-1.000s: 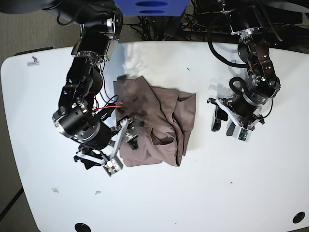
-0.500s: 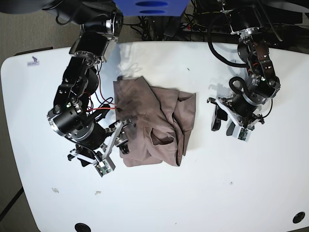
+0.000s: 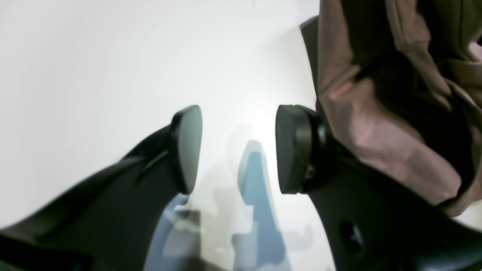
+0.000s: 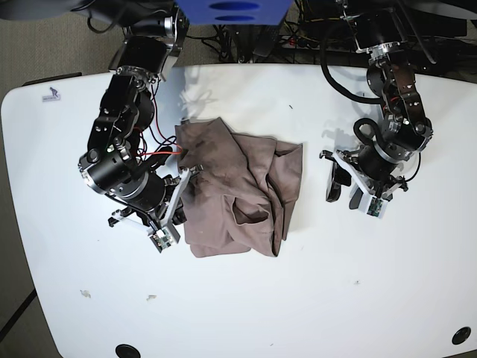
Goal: Fold the T-shirt properly
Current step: 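Lower the folded bundle with the right gripper and release it, then grasp the bundle's loose flap with the right gripper and lift it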
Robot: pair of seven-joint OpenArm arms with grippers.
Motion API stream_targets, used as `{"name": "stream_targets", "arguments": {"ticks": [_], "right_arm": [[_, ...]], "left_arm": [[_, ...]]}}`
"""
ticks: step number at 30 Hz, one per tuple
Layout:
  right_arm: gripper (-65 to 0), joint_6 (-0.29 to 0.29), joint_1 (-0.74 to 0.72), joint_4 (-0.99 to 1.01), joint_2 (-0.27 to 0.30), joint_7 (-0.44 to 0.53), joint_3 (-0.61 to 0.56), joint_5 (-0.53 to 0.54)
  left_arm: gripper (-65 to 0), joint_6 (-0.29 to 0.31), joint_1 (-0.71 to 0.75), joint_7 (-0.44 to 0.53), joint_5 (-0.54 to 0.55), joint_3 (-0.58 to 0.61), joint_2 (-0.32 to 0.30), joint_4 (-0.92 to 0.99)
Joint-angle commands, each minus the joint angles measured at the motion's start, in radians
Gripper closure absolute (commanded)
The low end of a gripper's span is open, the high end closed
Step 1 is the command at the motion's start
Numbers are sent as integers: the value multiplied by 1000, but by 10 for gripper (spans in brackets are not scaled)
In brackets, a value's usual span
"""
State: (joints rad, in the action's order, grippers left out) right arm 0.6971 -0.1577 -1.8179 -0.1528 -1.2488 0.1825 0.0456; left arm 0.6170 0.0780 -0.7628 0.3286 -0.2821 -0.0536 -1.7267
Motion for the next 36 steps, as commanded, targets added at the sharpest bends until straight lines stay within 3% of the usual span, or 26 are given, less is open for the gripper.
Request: {"name": "stream_targets", "arguments": {"ticks": [1, 12, 36], "right_arm": [[0, 1, -16, -15, -4, 37, -8, 12], [0, 1, 27, -15, 29, 74, -93, 12], [0, 1, 102, 48, 63, 116, -97, 12]], "left_arm": [[-307, 2, -11, 26, 11, 1, -12, -14], [-307, 2, 1, 26, 17, 1, -33, -12], [-307, 2, 27, 26, 19, 1, -35, -14]]}}
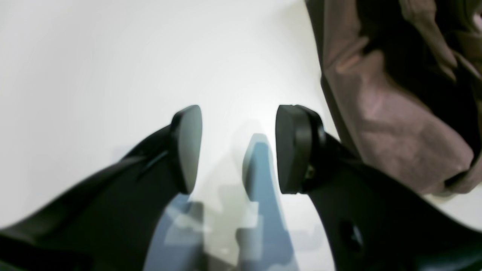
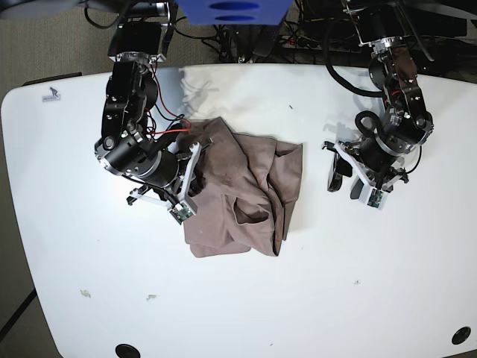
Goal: Fold the T-shirt properly
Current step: 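Grasp the bundle's loose flap with the right gripper and lift it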
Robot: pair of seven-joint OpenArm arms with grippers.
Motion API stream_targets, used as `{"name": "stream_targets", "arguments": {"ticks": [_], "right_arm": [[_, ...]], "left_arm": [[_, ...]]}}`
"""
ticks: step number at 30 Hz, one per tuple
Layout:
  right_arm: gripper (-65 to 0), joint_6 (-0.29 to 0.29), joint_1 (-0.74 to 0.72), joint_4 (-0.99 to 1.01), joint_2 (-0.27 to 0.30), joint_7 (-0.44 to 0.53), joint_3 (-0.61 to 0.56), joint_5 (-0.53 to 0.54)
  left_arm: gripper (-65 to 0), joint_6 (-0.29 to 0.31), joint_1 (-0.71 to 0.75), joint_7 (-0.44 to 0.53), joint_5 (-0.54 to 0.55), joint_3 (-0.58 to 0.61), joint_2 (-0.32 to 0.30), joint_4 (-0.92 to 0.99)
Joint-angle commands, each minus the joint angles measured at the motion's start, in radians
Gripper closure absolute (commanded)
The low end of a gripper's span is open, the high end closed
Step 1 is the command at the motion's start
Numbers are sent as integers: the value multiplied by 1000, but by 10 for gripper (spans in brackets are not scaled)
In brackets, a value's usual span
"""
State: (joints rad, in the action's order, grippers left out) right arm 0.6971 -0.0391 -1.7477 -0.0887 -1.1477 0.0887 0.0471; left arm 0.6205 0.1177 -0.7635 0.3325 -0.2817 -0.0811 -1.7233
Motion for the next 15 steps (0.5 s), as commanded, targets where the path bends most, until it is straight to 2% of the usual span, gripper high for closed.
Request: {"name": "stream_targets", "arguments": {"ticks": [1, 9, 15], "right_arm": [[0, 1, -17, -22, -1, 11, -4, 10], [0, 1, -17, -97, -1, -38, -94, 13], [0, 1, 41, -171, -41, -65, -194, 10]], "left_arm": [[-307, -1, -13, 26, 15, 0, -7, -17], [-307, -1, -13, 26, 15, 0, -7, -17], [-307, -1, -11, 26, 15, 0, -7, -17]]}}
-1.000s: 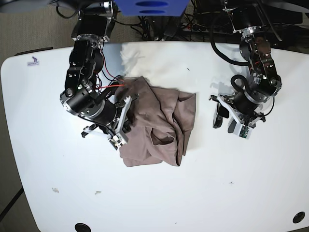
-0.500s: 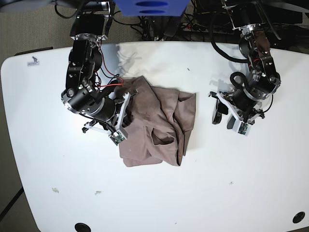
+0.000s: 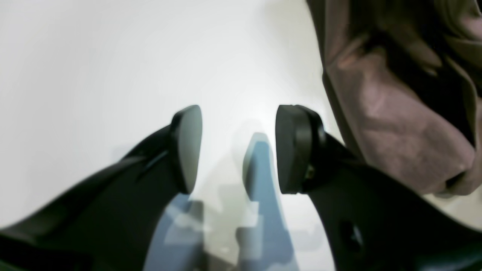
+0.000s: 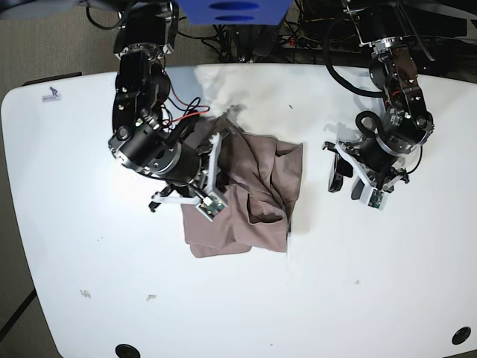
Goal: Fold the T-shirt properly
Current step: 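Grasp the bundle's loose flap with the right gripper and lift it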
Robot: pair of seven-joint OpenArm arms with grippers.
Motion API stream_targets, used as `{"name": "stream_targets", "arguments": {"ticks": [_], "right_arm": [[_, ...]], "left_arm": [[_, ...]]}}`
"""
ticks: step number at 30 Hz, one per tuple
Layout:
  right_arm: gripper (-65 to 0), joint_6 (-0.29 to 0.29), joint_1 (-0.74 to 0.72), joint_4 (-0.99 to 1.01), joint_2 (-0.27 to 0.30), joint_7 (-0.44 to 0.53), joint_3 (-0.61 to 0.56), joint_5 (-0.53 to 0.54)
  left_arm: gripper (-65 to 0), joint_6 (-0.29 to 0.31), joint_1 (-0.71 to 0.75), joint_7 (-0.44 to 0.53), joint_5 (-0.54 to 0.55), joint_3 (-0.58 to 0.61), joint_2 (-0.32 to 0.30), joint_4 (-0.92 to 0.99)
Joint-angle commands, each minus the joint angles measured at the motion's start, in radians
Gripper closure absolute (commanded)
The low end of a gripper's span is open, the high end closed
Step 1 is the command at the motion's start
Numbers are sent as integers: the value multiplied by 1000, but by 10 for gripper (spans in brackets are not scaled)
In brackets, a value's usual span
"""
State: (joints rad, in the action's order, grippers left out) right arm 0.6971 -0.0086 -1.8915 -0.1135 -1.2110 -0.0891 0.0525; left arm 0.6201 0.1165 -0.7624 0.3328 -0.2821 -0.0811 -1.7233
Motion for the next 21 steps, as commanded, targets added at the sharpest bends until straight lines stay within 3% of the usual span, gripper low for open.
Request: {"name": "stream_targets", "arguments": {"ticks": [1, 13, 21], "right_arm": [[0, 1, 19, -30, -19, -3, -27, 5], [0, 1, 54, -29, -44, 3, -179, 5], [0, -35, 49, -32, -44, -16, -160, 10]], "left_arm": [[-307, -1, -10, 25, 15, 1, -7, -17], [-307, -1, 4, 25, 15, 1, -7, -17], [-307, -1, 12, 25, 15, 1, -7, -17]]}}
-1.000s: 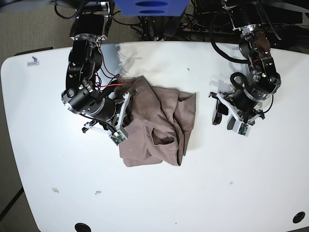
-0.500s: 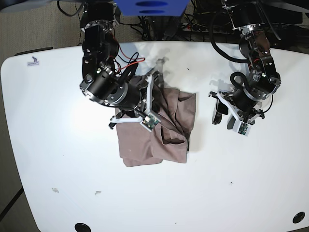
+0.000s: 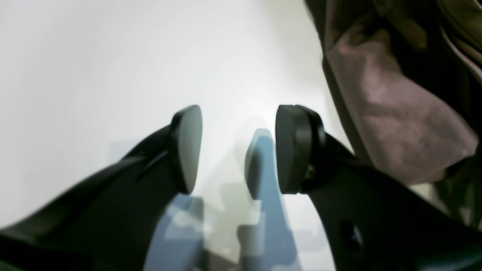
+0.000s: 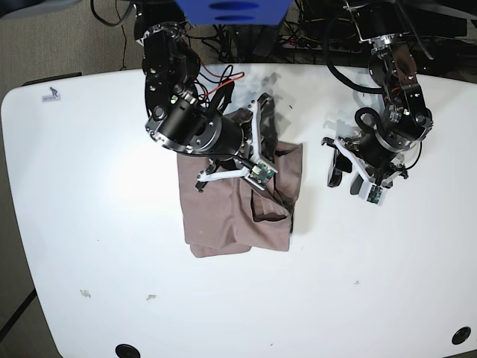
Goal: Fold the T-shirt properly
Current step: 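Grasp the bundle's loose flap with the right gripper and lift it, then fold the flap over the bundle with the right gripper and release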
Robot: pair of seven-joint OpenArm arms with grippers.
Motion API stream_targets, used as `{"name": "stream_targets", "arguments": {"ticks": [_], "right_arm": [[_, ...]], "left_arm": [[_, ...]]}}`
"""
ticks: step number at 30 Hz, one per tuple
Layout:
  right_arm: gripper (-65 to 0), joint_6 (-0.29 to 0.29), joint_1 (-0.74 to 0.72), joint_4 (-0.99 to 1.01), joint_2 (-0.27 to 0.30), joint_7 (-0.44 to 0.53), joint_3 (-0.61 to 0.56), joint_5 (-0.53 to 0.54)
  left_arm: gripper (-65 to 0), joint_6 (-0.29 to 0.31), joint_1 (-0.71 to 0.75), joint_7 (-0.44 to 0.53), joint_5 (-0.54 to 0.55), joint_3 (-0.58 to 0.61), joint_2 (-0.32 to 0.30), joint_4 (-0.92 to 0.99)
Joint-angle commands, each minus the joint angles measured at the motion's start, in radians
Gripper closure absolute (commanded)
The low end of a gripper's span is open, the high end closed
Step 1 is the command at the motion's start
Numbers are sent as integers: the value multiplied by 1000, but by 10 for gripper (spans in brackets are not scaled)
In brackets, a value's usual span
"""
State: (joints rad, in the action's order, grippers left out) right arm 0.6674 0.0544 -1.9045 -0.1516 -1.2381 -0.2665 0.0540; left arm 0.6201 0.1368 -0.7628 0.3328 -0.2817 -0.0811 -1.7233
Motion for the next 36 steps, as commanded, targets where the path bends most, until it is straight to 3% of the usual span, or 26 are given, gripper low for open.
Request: {"name": "stream_targets", "arguments": {"ticks": [1, 10, 29, 36], "right_arm": [[0, -5, -14, -17, -5, 5, 28, 8], [0, -2, -55, -16, -5, -21, 175, 10], [0, -2, -152, 26, -5, -18, 250, 5], [0, -1, -152, 96, 30, 50, 247, 8]], "left_arm": [[-307, -1, -9, 26, 15, 0, -7, -17], [-307, -1, -9, 26, 15, 0, -7, -17], [-307, -1, -10, 26, 15, 0, -6, -17], [-307, -1, -10, 26, 15, 0, -7, -17]]}}
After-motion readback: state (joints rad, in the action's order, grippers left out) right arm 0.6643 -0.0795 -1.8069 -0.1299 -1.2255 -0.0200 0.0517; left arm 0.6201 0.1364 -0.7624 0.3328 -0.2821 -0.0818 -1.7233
